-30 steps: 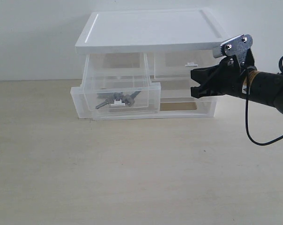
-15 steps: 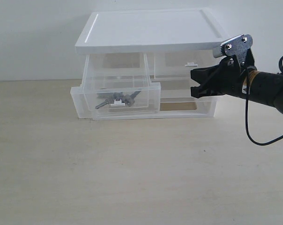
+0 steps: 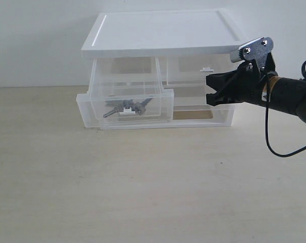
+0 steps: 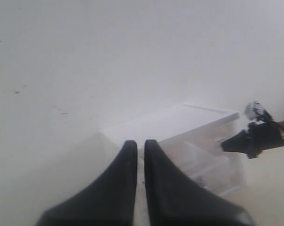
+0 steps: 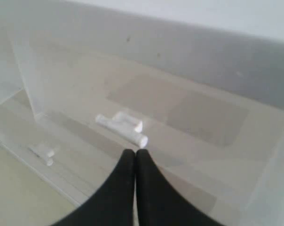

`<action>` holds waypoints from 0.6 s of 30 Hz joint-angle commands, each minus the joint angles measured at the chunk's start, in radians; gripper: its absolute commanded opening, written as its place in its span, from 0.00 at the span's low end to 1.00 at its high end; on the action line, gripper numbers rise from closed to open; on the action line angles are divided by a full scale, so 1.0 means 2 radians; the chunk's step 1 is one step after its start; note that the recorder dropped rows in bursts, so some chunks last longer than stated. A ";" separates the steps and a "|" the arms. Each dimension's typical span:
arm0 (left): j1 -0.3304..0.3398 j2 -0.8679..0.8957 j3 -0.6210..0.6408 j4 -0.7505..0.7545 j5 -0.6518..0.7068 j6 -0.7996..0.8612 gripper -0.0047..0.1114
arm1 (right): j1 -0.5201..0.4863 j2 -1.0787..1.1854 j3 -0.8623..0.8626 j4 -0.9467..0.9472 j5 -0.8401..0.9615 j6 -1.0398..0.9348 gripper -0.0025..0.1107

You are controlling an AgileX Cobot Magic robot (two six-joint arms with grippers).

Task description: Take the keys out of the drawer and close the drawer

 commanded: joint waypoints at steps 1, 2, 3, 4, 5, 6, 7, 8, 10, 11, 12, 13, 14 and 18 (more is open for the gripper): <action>0.086 -0.002 0.003 -0.008 -0.015 -0.029 0.08 | -0.009 0.002 -0.012 0.064 0.036 0.004 0.02; 0.107 -0.002 0.006 -0.008 -0.019 -0.038 0.08 | -0.009 0.002 -0.012 0.064 0.036 0.004 0.02; 0.118 -0.002 0.011 -0.008 -0.027 -0.044 0.08 | -0.009 0.002 -0.012 0.064 0.036 0.004 0.02; 0.137 -0.002 0.025 -0.008 -0.050 -0.051 0.08 | -0.009 0.002 -0.012 0.064 0.036 0.004 0.02; 0.142 -0.002 0.033 -0.008 -0.062 -0.051 0.08 | -0.009 0.002 -0.012 0.064 0.036 0.004 0.02; 0.146 -0.002 0.048 -0.008 -0.076 -0.051 0.08 | -0.009 0.002 -0.012 0.064 0.036 0.004 0.02; 0.149 -0.002 0.068 0.002 -0.089 -0.051 0.08 | -0.009 0.002 -0.012 0.064 0.040 0.004 0.02; 0.153 -0.002 0.085 0.014 -0.092 -0.056 0.08 | -0.009 0.002 -0.012 0.064 0.040 0.004 0.02; 0.158 -0.002 0.111 0.047 -0.092 -0.090 0.08 | -0.009 0.002 -0.012 0.064 0.038 0.004 0.02; 0.159 -0.002 0.125 0.072 -0.093 -0.119 0.08 | -0.009 0.002 -0.012 0.064 0.038 0.004 0.02; 0.159 -0.002 0.134 0.089 -0.093 -0.142 0.08 | -0.009 0.002 -0.012 0.064 0.038 0.004 0.02; 0.159 -0.002 0.141 0.101 -0.093 -0.159 0.08 | -0.009 0.002 -0.012 0.064 0.038 0.004 0.02; 0.159 -0.002 0.149 0.111 -0.093 -0.171 0.08 | -0.009 0.002 -0.012 0.064 0.038 0.004 0.02; 0.159 -0.002 0.211 0.114 -0.164 -0.177 0.08 | -0.009 0.002 -0.012 0.064 0.038 0.004 0.02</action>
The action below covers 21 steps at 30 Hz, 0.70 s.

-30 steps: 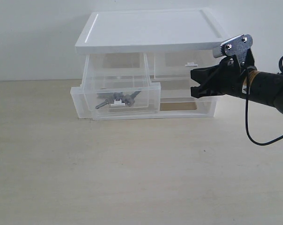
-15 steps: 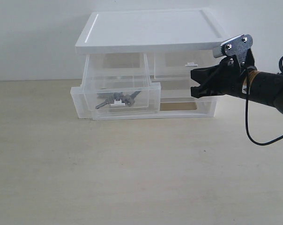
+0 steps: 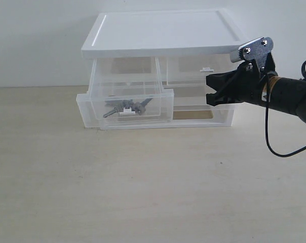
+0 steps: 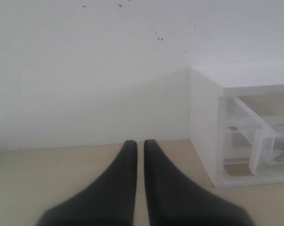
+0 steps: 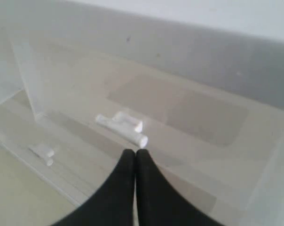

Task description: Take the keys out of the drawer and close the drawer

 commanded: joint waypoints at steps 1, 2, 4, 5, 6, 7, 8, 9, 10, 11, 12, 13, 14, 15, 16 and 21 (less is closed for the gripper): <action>0.001 -0.002 0.065 0.007 -0.084 -0.015 0.08 | -0.009 0.002 -0.012 0.064 0.037 0.004 0.02; 0.001 -0.002 0.075 0.007 -0.098 -0.015 0.08 | -0.009 0.002 -0.012 0.064 0.037 0.004 0.02; 0.001 -0.002 0.097 0.007 -0.120 -0.015 0.08 | -0.009 0.002 -0.012 0.064 0.037 0.004 0.02; 0.001 -0.002 0.103 0.007 -0.125 -0.015 0.08 | -0.009 0.002 -0.012 0.064 0.037 0.004 0.02; 0.001 -0.002 0.103 0.007 -0.131 -0.015 0.08 | -0.009 0.002 -0.012 0.064 0.037 0.004 0.02; 0.001 -0.002 0.103 0.007 -0.121 -0.015 0.08 | -0.009 0.002 -0.012 0.064 0.037 0.004 0.02; 0.001 -0.002 0.103 0.007 -0.103 -0.015 0.08 | -0.009 0.002 -0.012 0.064 0.037 0.004 0.02; 0.001 -0.002 0.103 0.007 -0.091 -0.015 0.08 | -0.009 0.002 -0.012 0.064 0.037 0.004 0.02; 0.001 -0.002 0.103 0.007 -0.077 -0.015 0.08 | -0.009 0.002 -0.012 0.064 0.037 0.004 0.02; 0.004 -0.002 0.103 0.007 -0.066 -0.015 0.08 | -0.009 0.002 -0.012 0.064 0.037 0.004 0.02; 0.007 -0.002 0.103 0.007 -0.050 -0.015 0.08 | -0.009 0.002 -0.012 0.064 0.037 0.004 0.02; 0.011 -0.002 0.103 0.007 -0.029 -0.015 0.08 | -0.009 0.002 -0.012 0.064 0.037 0.004 0.02; 0.016 -0.002 0.103 0.007 -0.014 -0.015 0.08 | -0.009 0.002 -0.012 0.064 0.037 0.004 0.02; 0.017 -0.002 0.103 0.007 0.004 -0.015 0.08 | -0.009 0.002 -0.012 0.064 0.037 0.004 0.02; 0.017 -0.002 0.103 0.007 0.022 -0.015 0.08 | -0.009 0.002 -0.012 0.064 0.037 0.004 0.02; 0.017 -0.002 0.103 0.004 0.028 -0.015 0.08 | -0.009 0.002 -0.012 0.064 0.037 0.004 0.02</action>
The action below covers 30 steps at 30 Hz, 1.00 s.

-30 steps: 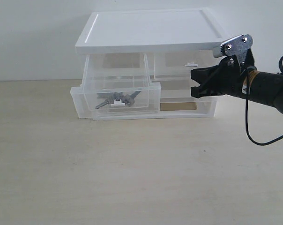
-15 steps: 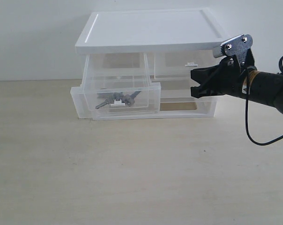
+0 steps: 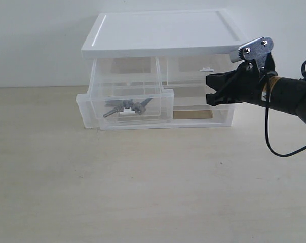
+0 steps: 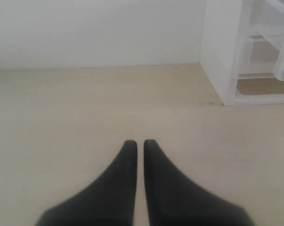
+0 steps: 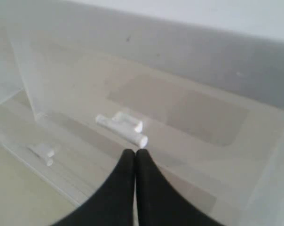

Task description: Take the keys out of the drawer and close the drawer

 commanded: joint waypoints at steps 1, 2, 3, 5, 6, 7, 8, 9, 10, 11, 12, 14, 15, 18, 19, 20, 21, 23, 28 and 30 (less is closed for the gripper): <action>0.001 -0.002 0.002 -0.001 0.007 -0.005 0.08 | -0.009 0.002 -0.012 0.064 0.037 0.003 0.02; 0.001 -0.002 0.002 -0.001 0.007 -0.005 0.08 | -0.009 0.002 -0.012 0.064 0.037 0.003 0.02; 0.001 -0.002 0.002 -0.001 0.007 -0.005 0.08 | -0.009 0.002 -0.012 0.064 0.037 0.003 0.02; 0.001 -0.002 0.002 -0.001 0.007 -0.005 0.08 | -0.009 0.002 -0.012 0.064 0.037 0.003 0.02; 0.001 -0.002 0.002 -0.001 0.007 -0.005 0.08 | -0.009 0.002 -0.012 0.064 0.037 0.003 0.02; 0.001 -0.002 0.002 -0.001 0.006 -0.005 0.08 | -0.009 0.002 -0.012 0.064 0.037 0.003 0.02; 0.001 -0.002 0.002 -0.001 0.006 -0.005 0.08 | -0.009 0.002 -0.012 0.064 0.037 0.003 0.02; 0.001 -0.002 0.002 -0.001 0.006 -0.005 0.08 | -0.009 0.002 -0.012 0.064 0.037 0.003 0.02; 0.001 -0.002 0.002 -0.001 0.006 -0.005 0.08 | -0.009 0.002 -0.012 0.064 0.037 0.003 0.02; 0.001 -0.002 0.002 -0.001 0.006 -0.005 0.08 | -0.009 0.002 -0.012 0.064 0.037 0.003 0.02; 0.001 -0.002 0.002 -0.001 0.006 -0.005 0.08 | -0.009 0.002 -0.012 0.064 0.037 0.003 0.02; 0.001 -0.002 0.002 -0.001 0.006 -0.005 0.08 | -0.009 0.002 -0.012 0.064 0.037 0.003 0.02; 0.001 -0.002 0.002 -0.001 0.006 -0.005 0.08 | -0.009 0.002 -0.012 0.064 0.037 0.003 0.02; 0.001 -0.002 0.002 -0.001 0.006 -0.005 0.08 | -0.009 0.002 -0.012 0.065 0.036 0.003 0.02; 0.001 -0.002 0.002 -0.001 0.006 -0.005 0.08 | -0.009 0.002 -0.012 0.067 0.026 0.003 0.02; 0.001 -0.002 0.002 -0.001 0.006 -0.005 0.08 | -0.009 0.002 -0.012 0.067 0.019 0.003 0.02; 0.001 -0.002 0.002 -0.001 0.006 -0.005 0.08 | -0.009 0.002 -0.012 0.067 0.011 0.003 0.02; 0.001 -0.002 0.002 -0.001 0.006 -0.005 0.08 | -0.009 0.002 -0.012 0.069 0.007 0.003 0.02; 0.001 -0.002 0.002 -0.001 0.006 -0.005 0.08 | -0.009 0.001 -0.012 0.063 0.008 0.049 0.02; 0.001 -0.002 0.002 -0.001 0.006 -0.005 0.08 | -0.009 -0.003 -0.012 0.060 0.010 0.096 0.02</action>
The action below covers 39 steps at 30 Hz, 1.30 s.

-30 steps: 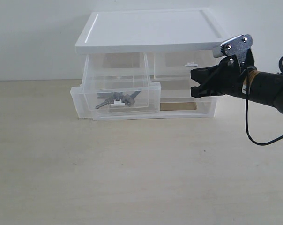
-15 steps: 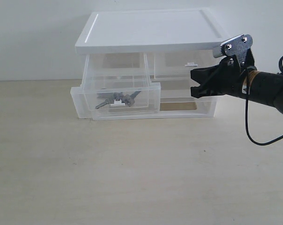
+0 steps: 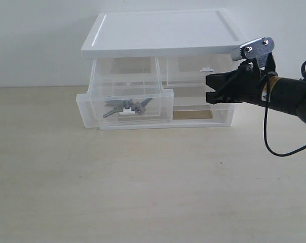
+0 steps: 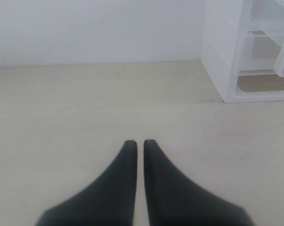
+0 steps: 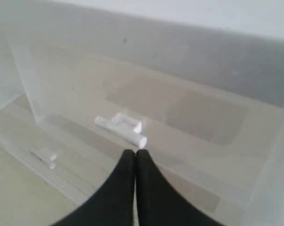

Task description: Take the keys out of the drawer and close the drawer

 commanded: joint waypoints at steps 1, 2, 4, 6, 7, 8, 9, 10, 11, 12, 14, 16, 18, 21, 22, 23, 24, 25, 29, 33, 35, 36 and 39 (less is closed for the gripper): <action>0.001 -0.002 0.002 -0.001 0.001 -0.005 0.08 | -0.009 -0.007 -0.012 0.052 0.017 0.080 0.02; 0.001 -0.002 0.002 -0.001 0.001 -0.005 0.08 | -0.009 -0.009 -0.012 0.036 0.019 0.080 0.02; 0.001 -0.002 0.002 -0.001 0.001 -0.005 0.08 | -0.009 -0.019 -0.012 -0.004 0.021 0.080 0.02; 0.001 -0.002 0.002 -0.001 0.001 -0.005 0.08 | -0.009 -0.033 -0.012 -0.050 0.021 0.096 0.02; 0.001 -0.002 0.002 -0.001 0.001 -0.005 0.08 | -0.009 -0.041 -0.012 -0.075 0.021 0.111 0.02; 0.001 -0.002 0.002 -0.001 0.001 -0.005 0.08 | -0.009 -0.050 -0.012 -0.113 0.022 0.141 0.02; 0.001 -0.002 0.002 -0.001 0.001 -0.005 0.08 | -0.009 -0.060 -0.012 -0.136 0.022 0.164 0.02; 0.001 -0.002 0.002 -0.001 0.001 -0.005 0.08 | -0.009 -0.067 -0.012 -0.148 0.022 0.187 0.02; 0.001 -0.002 0.002 -0.001 0.001 -0.005 0.08 | -0.009 -0.079 -0.012 -0.161 0.022 0.223 0.02; 0.001 -0.002 0.002 -0.001 0.001 -0.005 0.08 | -0.009 -0.087 -0.012 -0.171 0.022 0.247 0.02; 0.001 -0.002 0.002 -0.001 0.001 -0.005 0.08 | -0.009 -0.107 -0.012 -0.209 0.016 0.305 0.02; 0.001 -0.002 0.002 -0.001 0.001 -0.005 0.08 | -0.009 -0.124 -0.012 -0.267 0.000 0.340 0.02; 0.001 -0.002 0.002 -0.001 0.001 -0.005 0.08 | -0.009 -0.140 -0.012 -0.318 -0.023 0.378 0.02; 0.001 -0.002 0.002 -0.001 0.001 -0.005 0.08 | -0.009 -0.153 -0.012 -0.356 -0.086 0.404 0.02; 0.001 -0.002 0.002 -0.001 0.001 -0.005 0.08 | -0.009 -0.153 -0.012 -0.364 -0.122 0.400 0.02; 0.001 -0.002 0.002 -0.001 0.001 -0.005 0.08 | -0.008 -0.153 -0.012 -0.365 -0.160 0.385 0.02; 0.001 -0.002 0.002 -0.001 0.001 -0.005 0.08 | -0.006 -0.152 -0.012 -0.367 -0.186 0.375 0.02; 0.001 -0.002 0.002 -0.001 0.001 -0.005 0.08 | 0.001 -0.152 -0.012 -0.374 -0.205 0.364 0.02; 0.001 -0.002 0.002 -0.001 0.001 -0.005 0.08 | 0.053 -0.154 -0.031 -0.425 -0.168 0.353 0.02; 0.001 -0.002 0.002 -0.001 0.001 -0.005 0.08 | 0.132 -0.154 -0.063 -0.500 -0.018 0.398 0.02; 0.001 -0.002 0.002 -0.001 0.001 -0.005 0.08 | 0.163 -0.154 -0.074 -0.500 0.047 0.420 0.02; 0.001 -0.002 0.002 -0.001 0.001 -0.005 0.08 | 0.176 -0.154 -0.080 -0.500 0.068 0.424 0.03; 0.001 -0.002 0.002 -0.001 0.001 -0.005 0.08 | 0.211 -0.154 -0.101 -0.500 0.107 0.424 0.16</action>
